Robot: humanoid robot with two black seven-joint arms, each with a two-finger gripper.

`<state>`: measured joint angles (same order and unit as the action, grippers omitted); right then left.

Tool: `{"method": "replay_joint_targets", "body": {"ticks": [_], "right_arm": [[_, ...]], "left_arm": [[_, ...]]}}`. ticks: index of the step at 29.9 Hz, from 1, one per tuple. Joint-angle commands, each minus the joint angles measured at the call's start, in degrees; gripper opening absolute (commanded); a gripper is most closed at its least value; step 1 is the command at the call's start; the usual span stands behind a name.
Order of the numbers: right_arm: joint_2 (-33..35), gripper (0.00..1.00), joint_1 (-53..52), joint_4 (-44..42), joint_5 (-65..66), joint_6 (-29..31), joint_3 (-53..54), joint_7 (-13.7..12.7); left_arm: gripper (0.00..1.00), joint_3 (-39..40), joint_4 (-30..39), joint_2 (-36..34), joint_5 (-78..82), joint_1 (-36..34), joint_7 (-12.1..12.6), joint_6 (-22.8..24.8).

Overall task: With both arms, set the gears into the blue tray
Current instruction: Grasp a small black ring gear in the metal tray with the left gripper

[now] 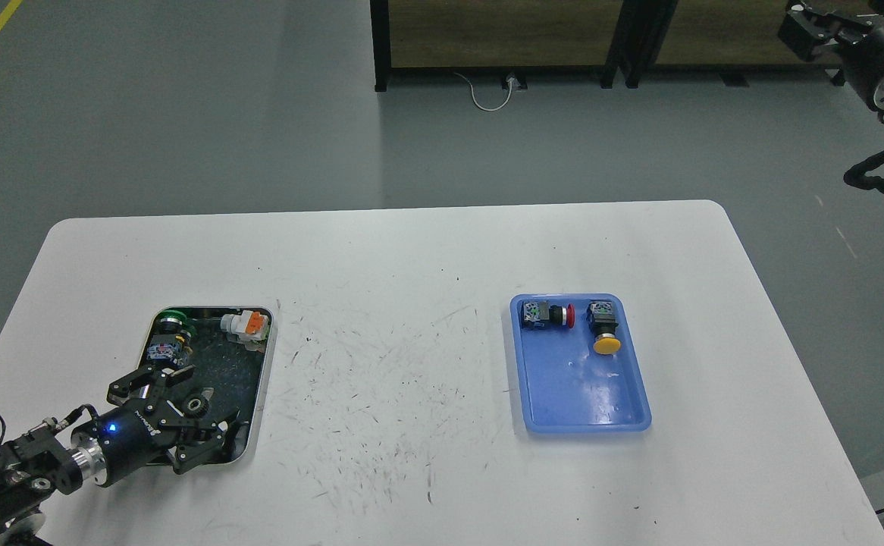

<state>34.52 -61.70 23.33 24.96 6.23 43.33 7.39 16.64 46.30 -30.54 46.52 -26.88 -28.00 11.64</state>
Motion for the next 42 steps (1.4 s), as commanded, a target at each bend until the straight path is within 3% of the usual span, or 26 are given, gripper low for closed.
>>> {"method": "replay_joint_targets", "body": {"ticks": [1, 24, 42], "right_arm": [[-0.2, 1.0, 0.0, 0.0, 0.0, 0.0, 0.0, 0.1], [-0.2, 1.0, -0.2, 0.1, 0.0, 0.0, 0.0, 0.0], [-0.2, 1.0, -0.4, 0.3, 0.0, -0.1, 0.1, -0.1]], "left_arm": [[0.93, 0.0, -0.8, -0.3, 0.0, 0.2, 0.0, 0.2], [0.65, -1.7, -0.8, -0.6, -0.1, -0.4, 0.0, 0.8], [0.62, -2.5, -0.8, -2.7, -0.4, 0.0, 0.0, 0.9]]}}
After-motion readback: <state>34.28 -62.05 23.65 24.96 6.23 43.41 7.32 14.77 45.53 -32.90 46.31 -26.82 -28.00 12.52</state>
